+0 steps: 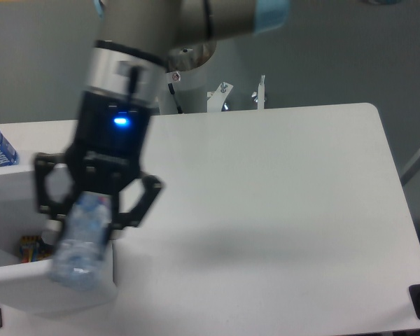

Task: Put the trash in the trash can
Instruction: 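Lower the bottle into the bin and open the gripper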

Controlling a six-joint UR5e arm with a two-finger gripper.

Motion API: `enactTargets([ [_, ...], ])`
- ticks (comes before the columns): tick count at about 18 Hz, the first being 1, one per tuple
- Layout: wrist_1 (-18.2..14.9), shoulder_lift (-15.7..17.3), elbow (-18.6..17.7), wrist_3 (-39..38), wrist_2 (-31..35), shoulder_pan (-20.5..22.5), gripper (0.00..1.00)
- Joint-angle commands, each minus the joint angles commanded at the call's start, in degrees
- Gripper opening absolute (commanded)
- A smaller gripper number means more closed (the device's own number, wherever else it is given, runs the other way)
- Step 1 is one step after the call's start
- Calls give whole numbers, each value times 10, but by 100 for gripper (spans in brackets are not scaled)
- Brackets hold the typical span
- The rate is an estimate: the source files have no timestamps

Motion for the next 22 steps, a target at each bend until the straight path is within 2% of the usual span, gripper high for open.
enactTargets([
  [3, 0, 0, -19, 2, 2, -19, 56],
  [4, 0, -1, -26, 2, 4, -21, 65],
  [6, 1, 0, -37, 13, 4, -24, 95],
  [7, 0, 0, -41, 24, 4, -26, 100],
  [12, -1, 6, -56, 26, 4, -21, 100],
  [16, -5, 10, -57, 30, 12, 23, 100],
  [19, -13, 11, -57, 64, 76, 49, 100],
  [22, -46, 14, -59, 127, 154, 63, 100],
])
